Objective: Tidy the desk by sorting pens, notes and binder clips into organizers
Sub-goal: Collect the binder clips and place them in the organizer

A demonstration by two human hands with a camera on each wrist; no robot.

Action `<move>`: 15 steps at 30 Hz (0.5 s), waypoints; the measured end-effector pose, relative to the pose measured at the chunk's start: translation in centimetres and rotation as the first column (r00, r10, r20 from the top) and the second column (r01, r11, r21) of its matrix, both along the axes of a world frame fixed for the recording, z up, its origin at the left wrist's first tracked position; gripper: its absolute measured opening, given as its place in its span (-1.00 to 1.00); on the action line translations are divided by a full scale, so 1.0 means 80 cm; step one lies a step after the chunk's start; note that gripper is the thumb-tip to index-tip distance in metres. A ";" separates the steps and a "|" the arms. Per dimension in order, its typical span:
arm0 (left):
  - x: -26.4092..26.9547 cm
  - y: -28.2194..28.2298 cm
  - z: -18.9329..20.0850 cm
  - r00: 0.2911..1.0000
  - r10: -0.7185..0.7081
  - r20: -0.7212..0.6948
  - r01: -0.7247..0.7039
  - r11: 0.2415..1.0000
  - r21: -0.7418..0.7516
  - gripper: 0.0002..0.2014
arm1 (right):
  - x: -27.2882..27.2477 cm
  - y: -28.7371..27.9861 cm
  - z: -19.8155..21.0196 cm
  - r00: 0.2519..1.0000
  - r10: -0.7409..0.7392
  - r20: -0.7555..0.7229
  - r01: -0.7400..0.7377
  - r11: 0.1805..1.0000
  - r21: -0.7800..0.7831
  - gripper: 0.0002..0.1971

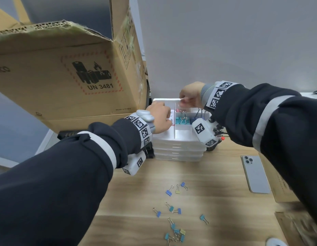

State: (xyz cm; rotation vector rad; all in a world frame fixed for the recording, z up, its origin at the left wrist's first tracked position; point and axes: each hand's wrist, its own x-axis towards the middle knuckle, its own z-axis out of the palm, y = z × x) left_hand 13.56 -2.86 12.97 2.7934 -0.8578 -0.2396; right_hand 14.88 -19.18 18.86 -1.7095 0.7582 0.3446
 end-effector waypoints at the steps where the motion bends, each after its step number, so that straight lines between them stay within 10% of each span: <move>1: -0.006 0.000 0.002 1.000 -0.015 0.005 0.015 1.000 -0.004 -0.86 | -0.007 -0.002 0.003 0.998 -0.020 0.053 0.017 0.999 0.047 -0.87; 15: -0.104 0.035 0.017 0.987 -0.108 -0.116 0.115 0.992 0.055 -0.89 | -0.142 0.010 -0.003 0.973 0.218 0.080 -0.232 0.917 0.324 -0.94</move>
